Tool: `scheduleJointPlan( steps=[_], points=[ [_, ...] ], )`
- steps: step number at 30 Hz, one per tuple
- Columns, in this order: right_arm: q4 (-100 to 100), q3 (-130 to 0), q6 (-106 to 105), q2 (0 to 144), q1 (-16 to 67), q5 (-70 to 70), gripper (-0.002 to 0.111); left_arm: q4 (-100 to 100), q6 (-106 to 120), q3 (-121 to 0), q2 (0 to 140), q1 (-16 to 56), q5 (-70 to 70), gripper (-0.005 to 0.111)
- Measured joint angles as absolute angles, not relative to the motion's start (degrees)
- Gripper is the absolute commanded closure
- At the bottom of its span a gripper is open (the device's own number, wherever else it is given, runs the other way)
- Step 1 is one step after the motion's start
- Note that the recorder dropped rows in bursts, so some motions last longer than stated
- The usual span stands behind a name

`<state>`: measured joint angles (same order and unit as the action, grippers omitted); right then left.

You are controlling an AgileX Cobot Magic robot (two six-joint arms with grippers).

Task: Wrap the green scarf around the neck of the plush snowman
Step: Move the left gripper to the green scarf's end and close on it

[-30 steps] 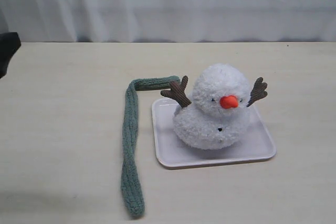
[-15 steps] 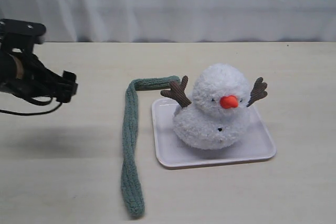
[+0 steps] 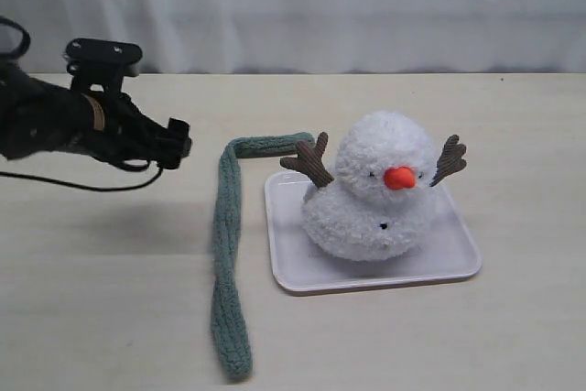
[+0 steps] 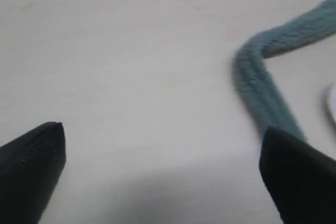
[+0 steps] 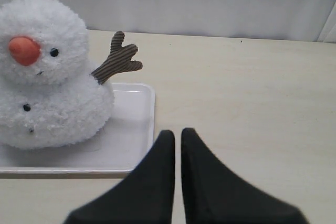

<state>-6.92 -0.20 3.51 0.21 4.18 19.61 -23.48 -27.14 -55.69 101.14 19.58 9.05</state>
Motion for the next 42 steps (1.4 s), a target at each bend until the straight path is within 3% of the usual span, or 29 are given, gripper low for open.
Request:
scheduleJointPlan(
  steps=[6, 10, 13, 17, 24, 33, 42],
  points=[
    [-6.92, -0.2, 3.51, 0.21, 4.18, 19.61, 0.104, -21.51, -22.54, -68.61, 101.9, 14.99, 39.55, 0.028],
    [-6.92, -0.2, 3.51, 0.21, 4.18, 19.61, 0.104, 0.81, -3.63, -70.38, 104.4, 13.16, 52.04, 0.028],
    [-6.92, -0.2, 3.51, 0.21, 4.18, 19.61, 0.104, 15.36, 4.77, -69.64, 106.76, 14.65, 48.65, 0.028],
    [-6.92, -0.2, 3.51, 0.21, 4.18, 19.61, 0.104, 17.99, 5.96, -65.99, 109.09, 19.94, 38.21, 0.028],
    [-6.92, -0.2, 3.51, 0.21, 4.18, 19.61, 0.104, 20.48, 6.07, -65.49, 114.07, 26.57, 31.85, 0.028],
    [-6.92, -0.2, 3.51, 0.21, 4.18, 19.61, 0.104, 23.11, 6.07, -65.49, 116.0, 27.54, 28.84, 0.028],
    [-6.92, -0.2, 3.51, 0.21, 4.18, 19.61, 0.104, 26.01, 6.07, -65.49, 116.03, 27.54, 31.37, 0.036]
  ],
)
